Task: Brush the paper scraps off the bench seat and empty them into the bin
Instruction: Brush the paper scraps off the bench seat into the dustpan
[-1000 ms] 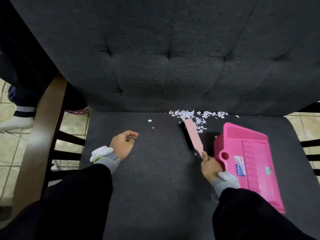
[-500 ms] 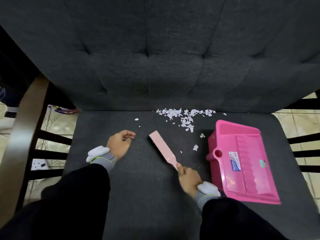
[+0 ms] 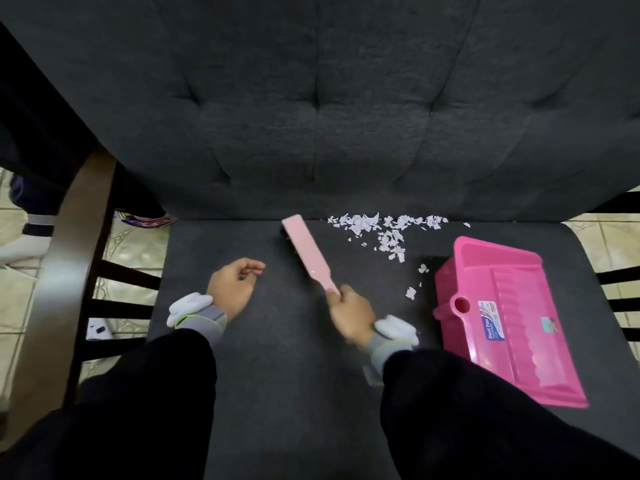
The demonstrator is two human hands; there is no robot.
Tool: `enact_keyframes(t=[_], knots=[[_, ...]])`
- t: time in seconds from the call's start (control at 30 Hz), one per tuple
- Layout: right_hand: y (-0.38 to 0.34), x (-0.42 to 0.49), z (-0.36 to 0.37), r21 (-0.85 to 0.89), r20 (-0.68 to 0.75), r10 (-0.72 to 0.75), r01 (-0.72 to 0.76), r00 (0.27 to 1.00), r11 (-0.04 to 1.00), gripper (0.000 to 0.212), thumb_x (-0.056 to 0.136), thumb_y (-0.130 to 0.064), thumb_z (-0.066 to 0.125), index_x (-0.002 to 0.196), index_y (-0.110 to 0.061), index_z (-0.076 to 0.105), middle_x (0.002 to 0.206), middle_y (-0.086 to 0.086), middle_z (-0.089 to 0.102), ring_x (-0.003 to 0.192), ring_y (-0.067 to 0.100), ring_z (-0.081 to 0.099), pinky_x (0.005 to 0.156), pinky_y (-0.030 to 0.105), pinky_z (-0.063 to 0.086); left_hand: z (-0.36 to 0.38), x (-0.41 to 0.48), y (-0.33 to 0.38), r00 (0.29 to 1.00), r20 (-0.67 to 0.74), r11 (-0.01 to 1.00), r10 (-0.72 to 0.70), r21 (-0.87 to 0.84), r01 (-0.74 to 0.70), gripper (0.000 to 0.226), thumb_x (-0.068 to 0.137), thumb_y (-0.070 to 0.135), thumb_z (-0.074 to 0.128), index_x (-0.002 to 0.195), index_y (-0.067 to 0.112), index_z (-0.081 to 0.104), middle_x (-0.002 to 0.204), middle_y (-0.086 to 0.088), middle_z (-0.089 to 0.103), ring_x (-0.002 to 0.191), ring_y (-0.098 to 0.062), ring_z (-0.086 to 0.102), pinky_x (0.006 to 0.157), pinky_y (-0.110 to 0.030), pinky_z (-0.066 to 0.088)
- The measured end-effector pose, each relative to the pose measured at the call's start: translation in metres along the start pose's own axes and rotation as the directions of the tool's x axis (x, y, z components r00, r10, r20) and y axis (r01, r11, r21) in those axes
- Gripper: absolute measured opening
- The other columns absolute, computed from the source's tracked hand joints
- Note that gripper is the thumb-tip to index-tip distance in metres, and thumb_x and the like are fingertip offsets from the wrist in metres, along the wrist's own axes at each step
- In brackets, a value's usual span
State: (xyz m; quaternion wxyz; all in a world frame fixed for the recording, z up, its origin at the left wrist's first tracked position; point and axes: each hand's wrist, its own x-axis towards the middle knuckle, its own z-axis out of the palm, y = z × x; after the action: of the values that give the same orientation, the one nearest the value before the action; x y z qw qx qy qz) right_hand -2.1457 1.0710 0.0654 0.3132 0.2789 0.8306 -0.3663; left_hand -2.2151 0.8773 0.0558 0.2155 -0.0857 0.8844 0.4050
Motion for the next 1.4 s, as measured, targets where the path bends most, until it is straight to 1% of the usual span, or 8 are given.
enact_keyframes(t=[0.1, 0.23, 0.5, 0.67, 0.87, 0.97, 1.17, 1.4], knots=[[-0.048, 0.012, 0.024, -0.013, 0.113, -0.089, 0.091, 0.99, 0.996, 0.021, 0.096, -0.029, 0.041, 0.098, -0.012, 0.053, 0.104, 0.019, 0.064, 0.082, 0.038, 0.062, 0.065, 0.036, 0.048, -0.02, 0.002, -0.01, 0.999, -0.033, 1.0, -0.01, 0.017, 0.011, 0.03, 0.085, -0.005, 0.047, 0.1, 0.01, 0.068, 0.097, -0.004, 0.07, 0.091, -0.013, 0.059, 0.088, -0.019, 0.038], [-0.062, 0.028, 0.038, 0.233, 0.274, 0.016, -0.082, 0.962, 0.969, 0.016, 0.095, -0.024, 0.039, 0.089, -0.015, 0.051, 0.066, 0.008, 0.048, 0.047, 0.021, 0.042, 0.041, 0.025, 0.032, -0.04, 0.004, -0.024, 0.999, -0.037, 0.999, -0.005, 0.04, 0.007, 0.028, 0.086, -0.003, 0.047, 0.098, 0.012, 0.068, 0.095, -0.004, 0.07, 0.091, -0.014, 0.059, 0.082, -0.017, 0.039], [0.045, 0.031, -0.027, 0.427, -0.087, 0.321, -0.255, 0.943, 0.867, 0.021, 0.093, -0.021, 0.045, 0.072, -0.019, 0.048, 0.062, 0.001, 0.044, 0.044, 0.015, 0.036, 0.033, 0.016, 0.026, -0.047, 0.009, -0.028, 1.0, -0.009, 0.999, -0.009, 0.049, 0.01, 0.027, 0.088, 0.002, 0.048, 0.09, 0.023, 0.066, 0.086, 0.003, 0.068, 0.092, -0.014, 0.062, 0.081, -0.022, 0.04], [0.038, 0.007, -0.037, 0.644, 0.032, 0.325, -0.268, 0.945, 0.716, 0.022, 0.095, -0.011, 0.04, 0.074, -0.017, 0.044, 0.057, 0.001, 0.034, 0.031, 0.008, 0.023, 0.035, 0.007, 0.018, -0.037, 0.01, -0.015, 1.0, 0.023, 0.999, 0.011, 0.045, -0.012, 0.027, 0.087, 0.001, 0.048, 0.092, 0.02, 0.067, 0.088, 0.002, 0.069, 0.09, -0.01, 0.06, 0.078, -0.018, 0.038], [-0.035, 0.014, 0.004, 0.313, 0.125, 0.081, -0.117, 0.989, 0.943, 0.032, 0.095, -0.033, 0.044, 0.069, -0.018, 0.054, 0.061, 0.002, 0.049, 0.042, 0.018, 0.039, 0.036, 0.018, 0.032, -0.041, 0.013, -0.012, 1.0, 0.011, 0.997, 0.012, 0.074, -0.012, 0.026, 0.088, 0.002, 0.049, 0.096, 0.018, 0.067, 0.088, 0.003, 0.067, 0.087, -0.009, 0.057, 0.066, 0.0, 0.035], [-0.07, 0.032, 0.016, -0.033, 0.085, -0.045, 0.048, 0.995, 0.998, 0.041, 0.094, -0.049, 0.042, 0.068, -0.02, 0.054, 0.09, 0.011, 0.068, 0.083, 0.029, 0.062, 0.073, 0.031, 0.048, -0.047, 0.02, -0.016, 1.0, 0.013, 0.995, -0.002, 0.101, 0.0, 0.026, 0.088, 0.002, 0.048, 0.099, 0.014, 0.068, 0.09, 0.002, 0.067, 0.086, -0.009, 0.056, 0.062, -0.004, 0.033], [-0.114, 0.082, 0.007, -0.457, 0.037, -0.211, 0.205, 0.977, 0.865, 0.052, 0.089, -0.062, 0.036, 0.096, -0.02, 0.066, 0.11, 0.01, 0.066, 0.104, 0.032, 0.061, 0.087, 0.036, 0.049, -0.061, 0.046, -0.03, 1.0, 0.009, 0.995, -0.024, 0.1, 0.023, 0.026, 0.087, 0.0, 0.048, 0.096, 0.014, 0.068, 0.094, -0.002, 0.07, 0.088, -0.012, 0.06, 0.064, -0.002, 0.036], [-0.113, 0.122, -0.02, -0.667, -0.005, -0.11, 0.079, 0.994, 0.741, 0.057, 0.091, -0.061, 0.034, 0.119, -0.019, 0.061, 0.125, 0.006, 0.06, 0.116, 0.03, 0.056, 0.089, 0.04, 0.044, -0.052, 0.063, -0.039, 0.997, 0.025, 0.994, -0.069, 0.085, 0.066, 0.025, 0.088, 0.002, 0.048, 0.097, 0.015, 0.068, 0.097, -0.001, 0.07, 0.095, -0.016, 0.063, 0.078, -0.017, 0.04]])
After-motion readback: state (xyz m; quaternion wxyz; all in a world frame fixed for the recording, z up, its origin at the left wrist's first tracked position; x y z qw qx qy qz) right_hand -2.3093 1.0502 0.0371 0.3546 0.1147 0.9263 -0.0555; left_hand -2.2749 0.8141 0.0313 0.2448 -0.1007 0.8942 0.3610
